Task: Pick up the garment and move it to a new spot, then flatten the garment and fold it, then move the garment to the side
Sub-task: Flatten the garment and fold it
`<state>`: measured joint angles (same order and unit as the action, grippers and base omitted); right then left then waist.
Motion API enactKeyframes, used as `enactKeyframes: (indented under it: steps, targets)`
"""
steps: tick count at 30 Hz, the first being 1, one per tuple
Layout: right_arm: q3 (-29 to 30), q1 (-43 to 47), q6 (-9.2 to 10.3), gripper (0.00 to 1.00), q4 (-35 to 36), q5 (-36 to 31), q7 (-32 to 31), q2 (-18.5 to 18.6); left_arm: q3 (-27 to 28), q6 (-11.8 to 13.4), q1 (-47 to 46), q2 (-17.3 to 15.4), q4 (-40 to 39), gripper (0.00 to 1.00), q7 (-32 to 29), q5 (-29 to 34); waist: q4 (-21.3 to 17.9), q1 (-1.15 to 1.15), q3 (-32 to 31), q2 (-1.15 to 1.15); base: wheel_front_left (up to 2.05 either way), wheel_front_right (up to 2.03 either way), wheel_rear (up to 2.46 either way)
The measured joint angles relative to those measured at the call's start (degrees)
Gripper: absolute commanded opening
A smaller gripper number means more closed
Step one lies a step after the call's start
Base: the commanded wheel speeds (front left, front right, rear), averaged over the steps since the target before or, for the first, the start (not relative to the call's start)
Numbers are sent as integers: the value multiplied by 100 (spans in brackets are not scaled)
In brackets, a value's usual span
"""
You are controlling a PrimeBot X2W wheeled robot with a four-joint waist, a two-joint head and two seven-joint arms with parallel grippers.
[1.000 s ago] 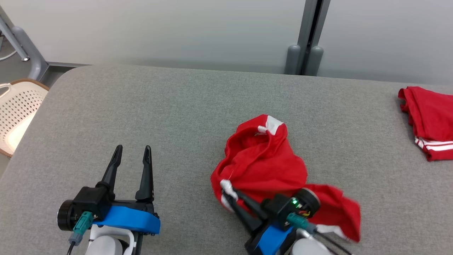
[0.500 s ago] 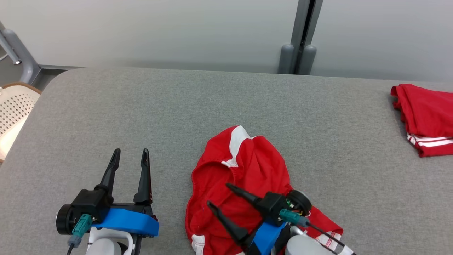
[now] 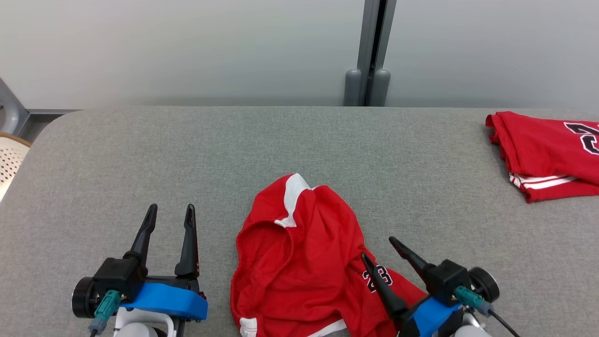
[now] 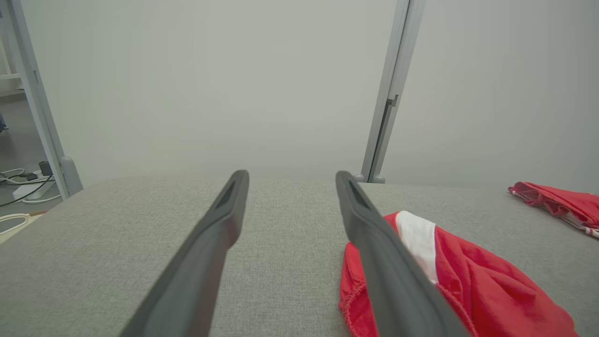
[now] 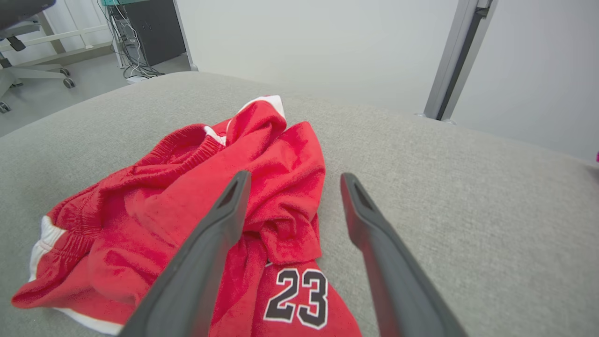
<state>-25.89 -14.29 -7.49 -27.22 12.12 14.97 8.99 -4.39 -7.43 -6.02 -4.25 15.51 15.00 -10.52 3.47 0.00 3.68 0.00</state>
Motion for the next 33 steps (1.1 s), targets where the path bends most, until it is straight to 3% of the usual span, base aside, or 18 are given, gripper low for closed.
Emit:
enactKeyframes:
  steps: [10, 18, 19, 20, 21, 22, 33]
  targets:
    - [-25, 782, 0, 100, 282, -68, -287, -141, -19, 0, 14, -3, -11, 100, 0, 0, -53, 0, 27, 0, 0, 0, 0]
    - [-188, 859, 0, 100, -121, -99, -684, -154, -71, 0, -15, -5, -7, 100, 0, -8, 11, 0, 85, 0, 0, 0, 0]
    - [-192, 855, 0, 83, -175, -96, -684, -166, -68, 0, -15, -9, -7, 100, 0, -9, 19, 0, 90, 0, 0, 0, 0]
    - [-201, 849, 0, 38, -234, -92, -686, -171, -67, 0, -16, -16, -7, 100, 0, -9, 27, 0, 96, 0, 0, 0, 0]
    - [-200, 847, 0, 6, -266, -85, -628, -180, -62, 0, -16, -21, -7, 100, 0, -9, 34, 0, 100, 0, 0, 0, 0]
    - [-174, 827, 0, 0, -269, -63, -546, -200, -55, 0, -16, -24, -7, 100, 0, -9, 37, 0, 105, 0, 0, 0, 0]
    - [259, -137, 0, 0, -168, 30, -270, -34, -30, 0, -113, -31, -47, 100, 0, -9, 3, 0, 244, 0, 0, 0, 0]
